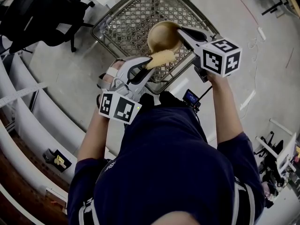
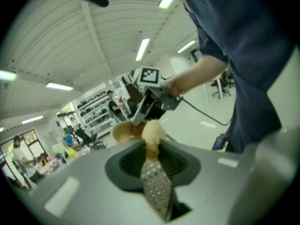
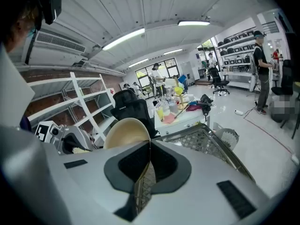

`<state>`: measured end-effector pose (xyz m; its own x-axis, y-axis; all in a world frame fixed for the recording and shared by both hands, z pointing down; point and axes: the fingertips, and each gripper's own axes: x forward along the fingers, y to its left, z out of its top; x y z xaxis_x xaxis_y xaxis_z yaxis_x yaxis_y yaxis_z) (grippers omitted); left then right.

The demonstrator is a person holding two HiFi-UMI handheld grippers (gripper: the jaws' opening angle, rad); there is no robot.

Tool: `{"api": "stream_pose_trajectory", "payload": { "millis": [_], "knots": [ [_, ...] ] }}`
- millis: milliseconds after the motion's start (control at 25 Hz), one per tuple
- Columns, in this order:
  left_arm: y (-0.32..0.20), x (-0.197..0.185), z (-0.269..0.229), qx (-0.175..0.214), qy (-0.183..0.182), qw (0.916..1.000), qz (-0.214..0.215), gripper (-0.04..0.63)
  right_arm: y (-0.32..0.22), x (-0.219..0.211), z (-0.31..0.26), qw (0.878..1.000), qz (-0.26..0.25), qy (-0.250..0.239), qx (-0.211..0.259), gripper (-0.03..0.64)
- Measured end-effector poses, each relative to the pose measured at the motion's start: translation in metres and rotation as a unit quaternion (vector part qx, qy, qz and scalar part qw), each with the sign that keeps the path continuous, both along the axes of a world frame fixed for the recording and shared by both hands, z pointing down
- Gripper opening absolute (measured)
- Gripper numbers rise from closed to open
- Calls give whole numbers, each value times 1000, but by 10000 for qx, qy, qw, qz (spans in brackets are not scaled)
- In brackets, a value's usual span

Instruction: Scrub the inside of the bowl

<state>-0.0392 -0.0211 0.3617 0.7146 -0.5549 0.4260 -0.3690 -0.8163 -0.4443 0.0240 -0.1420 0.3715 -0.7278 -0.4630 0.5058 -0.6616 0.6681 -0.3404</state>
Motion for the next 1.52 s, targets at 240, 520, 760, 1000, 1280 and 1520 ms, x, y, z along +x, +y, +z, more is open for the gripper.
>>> {"api": "stream_pose_trajectory", "payload": {
  "millis": [240, 520, 760, 1000, 1280, 1520],
  "knots": [
    [-4, -12, 0, 7, -121, 9999, -64, 80, 0, 9, 4, 9993, 5, 328, 151, 15],
    [-8, -18, -3, 68, -209, 9997, -88, 80, 3, 15, 8, 9974, -99, 636, 321, 14],
    [-11, -23, -7, 125, -291, 9994, -107, 80, 7, 22, 14, 9958, -132, 820, 391, 15],
    [-21, -27, -17, 261, -303, 9990, -189, 80, 13, 21, 20, 9940, -252, 983, 415, 14],
    [-32, -22, -29, 444, -363, 9982, -192, 80, 24, 10, 19, 9919, -519, 1054, 486, 14],
    [-38, -11, -33, 513, -398, 9978, -98, 80, 31, 0, 20, 9901, -724, 1091, 509, 14]
  ]
}}
